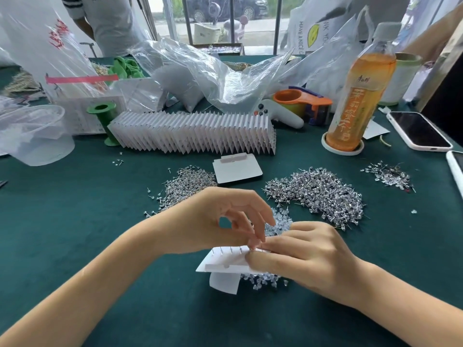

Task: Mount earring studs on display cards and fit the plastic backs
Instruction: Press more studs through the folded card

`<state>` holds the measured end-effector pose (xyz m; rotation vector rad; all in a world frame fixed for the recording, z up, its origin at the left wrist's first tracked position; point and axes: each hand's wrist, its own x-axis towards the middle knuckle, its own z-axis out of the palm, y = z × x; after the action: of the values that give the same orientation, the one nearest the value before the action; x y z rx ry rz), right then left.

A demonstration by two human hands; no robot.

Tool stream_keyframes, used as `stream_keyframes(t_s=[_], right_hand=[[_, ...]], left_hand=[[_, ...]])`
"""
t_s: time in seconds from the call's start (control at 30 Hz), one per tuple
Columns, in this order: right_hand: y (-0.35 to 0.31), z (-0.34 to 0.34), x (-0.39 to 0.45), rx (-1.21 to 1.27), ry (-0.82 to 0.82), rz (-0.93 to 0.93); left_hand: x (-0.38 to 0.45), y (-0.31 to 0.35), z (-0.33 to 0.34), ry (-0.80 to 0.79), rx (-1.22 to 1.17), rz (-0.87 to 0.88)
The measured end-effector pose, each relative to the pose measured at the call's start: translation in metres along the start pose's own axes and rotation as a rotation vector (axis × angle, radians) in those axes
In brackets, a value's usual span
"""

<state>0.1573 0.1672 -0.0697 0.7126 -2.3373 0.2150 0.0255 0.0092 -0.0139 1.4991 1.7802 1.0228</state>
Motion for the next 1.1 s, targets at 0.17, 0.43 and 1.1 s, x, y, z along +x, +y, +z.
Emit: stream_keyframes(t_s=[0.17,0.43,1.1], right_hand=[[-0.001,0.0,0.001,-0.024,0.01,-0.014],[0.0,0.001,0.001,0.005,0.001,0.024],[-0.001,0.001,0.003,-0.043,-0.047,-0.002]], left_hand=[[0.0,0.003,0.0,-0.03,0.04,-0.009],[-0.001,0.002,0.001,-0.025,0.059,-0.023],[-0.007,-0.005,0.0,0.052,0.038,-0.005]])
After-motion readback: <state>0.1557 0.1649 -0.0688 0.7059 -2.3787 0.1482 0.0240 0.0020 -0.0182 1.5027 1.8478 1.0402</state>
